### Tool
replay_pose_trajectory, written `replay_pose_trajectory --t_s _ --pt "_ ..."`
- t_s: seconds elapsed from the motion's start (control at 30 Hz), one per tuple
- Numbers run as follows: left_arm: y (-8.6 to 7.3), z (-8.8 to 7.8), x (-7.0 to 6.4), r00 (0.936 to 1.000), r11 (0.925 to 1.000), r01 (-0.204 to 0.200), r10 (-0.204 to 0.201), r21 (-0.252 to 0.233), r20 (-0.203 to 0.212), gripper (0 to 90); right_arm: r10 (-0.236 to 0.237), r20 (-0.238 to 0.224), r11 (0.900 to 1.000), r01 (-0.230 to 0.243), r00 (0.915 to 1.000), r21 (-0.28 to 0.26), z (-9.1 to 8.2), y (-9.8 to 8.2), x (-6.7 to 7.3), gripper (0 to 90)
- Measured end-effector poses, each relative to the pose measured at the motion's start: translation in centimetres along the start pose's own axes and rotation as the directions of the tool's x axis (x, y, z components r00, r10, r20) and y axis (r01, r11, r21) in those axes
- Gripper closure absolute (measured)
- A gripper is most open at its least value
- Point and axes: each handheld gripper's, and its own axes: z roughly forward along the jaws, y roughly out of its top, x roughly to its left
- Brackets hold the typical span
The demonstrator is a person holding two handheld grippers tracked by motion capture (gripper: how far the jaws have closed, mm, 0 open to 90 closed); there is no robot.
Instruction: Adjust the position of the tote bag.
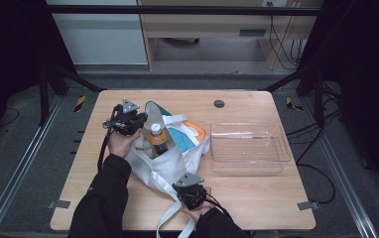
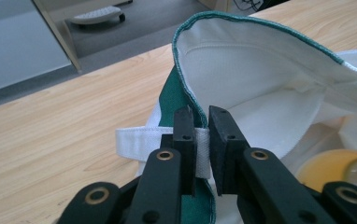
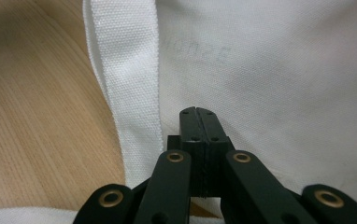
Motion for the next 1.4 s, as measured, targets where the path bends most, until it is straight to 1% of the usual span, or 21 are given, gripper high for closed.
replay_pose_trajectory --t_s 0.07,0.1,0.13,0.2,0.33,0.43,0.5,0.6,0.63,0.7,0.73,0.77,0.83,0.93,0.97,1.07,1.13,1.17,1.27,1.37,1.4 --pt "-0.4 0.9 0.1 0.9999 0.9997 0.012 -0.012 0.023 -0.002 82.0 -0.004 0.000 1.000 0.004 1.0000 -0.001 0.0 0.0 0.0 90.0" --pt "-0.4 0.9 0.1 0.9999 0.9997 0.012 -0.012 0.023 -0.002 82.0 -0.004 0.000 1.000 0.004 1.0000 -0.001 0.0 0.0 0.0 90.0" --pt "-0.9 1.5 0.1 0.9997 0.9992 0.026 -0.026 0.030 0.000 82.0 -0.004 0.000 1.000 0.004 1.0000 0.000 0.0 0.0 0.0 90.0" --pt "-1.4 2.1 0.0 0.9995 0.9988 0.032 -0.032 0.038 -0.001 82.0 -0.002 -0.001 1.000 0.002 1.0000 0.001 0.0 0.0 0.0 90.0" --pt "-1.8 2.8 0.1 0.9988 0.9976 0.048 -0.049 0.049 0.011 81.9 -0.005 -0.004 1.000 0.005 1.0000 0.000 0.1 0.1 0.0 90.0" --pt "-1.9 2.9 0.1 0.9987 0.9976 0.047 -0.048 0.051 0.019 81.6 -0.005 -0.004 1.000 0.005 1.0000 0.000 0.1 0.1 0.0 90.0" --pt "-1.8 2.6 0.2 0.9985 0.9976 0.050 -0.051 0.048 0.021 80.9 -0.007 -0.004 1.000 0.007 1.0000 0.000 0.1 0.1 0.0 90.0" --pt "-1.7 1.5 0.3 0.9982 0.9981 0.055 -0.056 0.029 0.022 78.2 -0.001 -0.006 1.000 0.001 1.0000 0.000 0.1 0.1 0.0 90.0" --pt "-1.6 1.0 0.4 0.9985 0.9985 0.050 -0.051 0.022 0.020 76.2 -0.001 -0.007 1.000 0.001 1.0000 0.001 0.1 0.1 -0.1 90.0" --pt "-1.7 -0.1 0.7 0.9980 0.9983 0.058 -0.058 0.007 0.026 70.5 0.008 -0.003 1.000 -0.008 1.0000 0.009 0.0 0.2 -0.1 90.0" --pt "-1.8 -0.7 0.9 0.9971 0.9975 0.070 -0.070 -0.004 0.029 68.9 0.006 -0.005 1.000 -0.006 1.0000 0.007 0.0 0.3 -0.2 85.9" --pt "-1.9 -1.2 1.0 0.9970 0.9974 0.072 -0.071 -0.008 0.029 66.9 0.012 -0.005 1.000 -0.012 0.9999 -0.001 -0.2 0.5 -0.3 85.3" --pt "-2.3 -2.4 1.3 0.9971 0.9974 0.071 -0.070 -0.012 0.029 63.4 0.017 -0.007 0.999 -0.017 0.9998 -0.037 -0.7 1.0 -0.5 85.3" --pt "-3.1 -4.0 1.6 0.9954 0.9953 0.092 -0.092 -0.030 0.030 59.9 0.025 -0.013 0.996 -0.026 0.9996 -0.082 -1.7 1.9 -0.9 83.0" --pt "-3.6 -4.7 1.7 0.9954 0.9953 0.092 -0.092 -0.030 0.027 58.8 0.026 -0.012 0.995 -0.027 0.9996 -0.099 -2.0 2.2 -1.0 82.7" --pt "-4.7 -5.7 1.5 0.9947 0.9945 0.102 -0.101 -0.025 0.021 57.2 0.020 0.001 0.991 -0.019 0.9998 -0.135 -3.0 3.0 -1.4 80.1" --pt "-5.9 -6.2 1.2 0.9936 0.9938 0.110 -0.109 -0.019 0.030 56.9 0.023 0.012 0.986 -0.021 0.9997 -0.165 -3.7 3.5 -1.9 77.2" --pt "-6.4 -6.3 1.0 0.9941 0.9945 0.104 -0.104 -0.010 0.033 56.9 0.031 0.018 0.983 -0.028 0.9993 -0.182 -4.0 3.9 -2.3 76.6" --pt "-7.2 -6.1 0.6 0.9966 0.9966 0.081 -0.081 0.018 0.016 56.6 0.046 0.033 0.975 -0.038 0.9984 -0.217 -4.7 4.6 -3.0 74.2" --pt "-7.6 -5.8 0.5 0.9948 0.9947 0.102 -0.102 0.015 0.005 54.5 0.051 0.059 0.967 -0.034 0.9969 -0.253 -5.4 5.3 -3.7 70.6" --pt "-7.7 -5.6 0.5 0.9939 0.9939 0.110 -0.110 0.012 -0.004 53.6 0.050 0.066 0.966 -0.032 0.9965 -0.258 -5.6 5.5 -3.9 68.8"
